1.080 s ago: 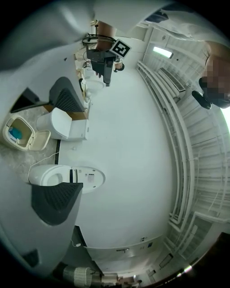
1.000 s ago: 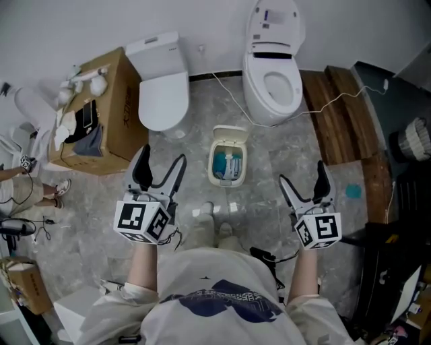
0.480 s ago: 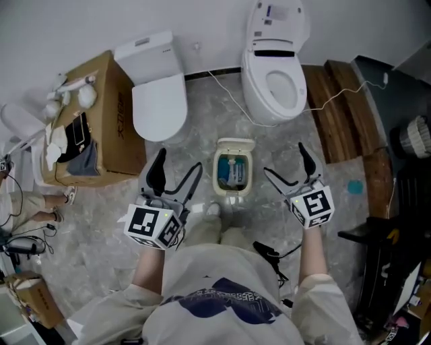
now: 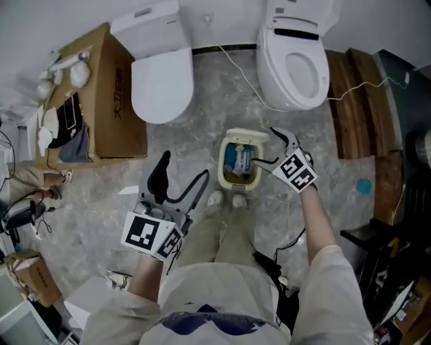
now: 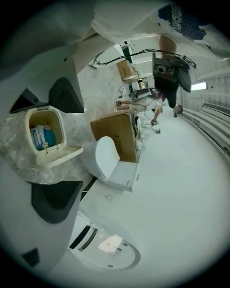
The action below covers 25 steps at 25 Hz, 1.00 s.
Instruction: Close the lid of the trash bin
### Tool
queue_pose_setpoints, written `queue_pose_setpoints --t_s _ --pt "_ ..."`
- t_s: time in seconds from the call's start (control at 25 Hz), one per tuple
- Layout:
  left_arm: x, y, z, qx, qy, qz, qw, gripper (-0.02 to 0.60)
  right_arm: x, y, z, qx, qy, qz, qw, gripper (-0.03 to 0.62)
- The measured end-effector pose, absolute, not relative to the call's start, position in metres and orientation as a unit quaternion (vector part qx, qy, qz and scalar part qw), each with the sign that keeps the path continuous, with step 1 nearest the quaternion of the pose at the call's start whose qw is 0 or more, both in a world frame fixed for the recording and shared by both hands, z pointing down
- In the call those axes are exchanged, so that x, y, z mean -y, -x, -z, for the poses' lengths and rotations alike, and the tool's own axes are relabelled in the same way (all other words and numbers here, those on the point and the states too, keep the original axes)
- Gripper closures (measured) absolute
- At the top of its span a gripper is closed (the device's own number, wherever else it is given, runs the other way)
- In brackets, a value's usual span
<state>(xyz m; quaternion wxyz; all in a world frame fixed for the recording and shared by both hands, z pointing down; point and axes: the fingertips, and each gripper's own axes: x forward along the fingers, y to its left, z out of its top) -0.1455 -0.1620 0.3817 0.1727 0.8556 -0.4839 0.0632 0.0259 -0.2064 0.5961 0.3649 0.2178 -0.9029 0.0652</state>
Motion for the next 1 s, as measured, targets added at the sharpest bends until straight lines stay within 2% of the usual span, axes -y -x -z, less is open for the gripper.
queue_pose_setpoints --t_s 0.2,0.4,1.0 --pt "0.168 0.136 -0.415 0.495 -0.847 -0.081 0.177 0.219 0.227 -0.019 -0.688 0.891 -0.152 -0.075 0.421 0.135" --pt "0.162 0.126 -0.443 0.504 -0.837 -0.088 0.193 0.219 0.231 -0.022 -0.741 0.875 -0.114 -0.077 0.465 0.131" --pt "0.167 0.115 -0.466 0.544 -0.816 -0.074 0.180 0.219 0.192 -0.022 -0.755 0.882 -0.059 -0.071 0.462 0.132"
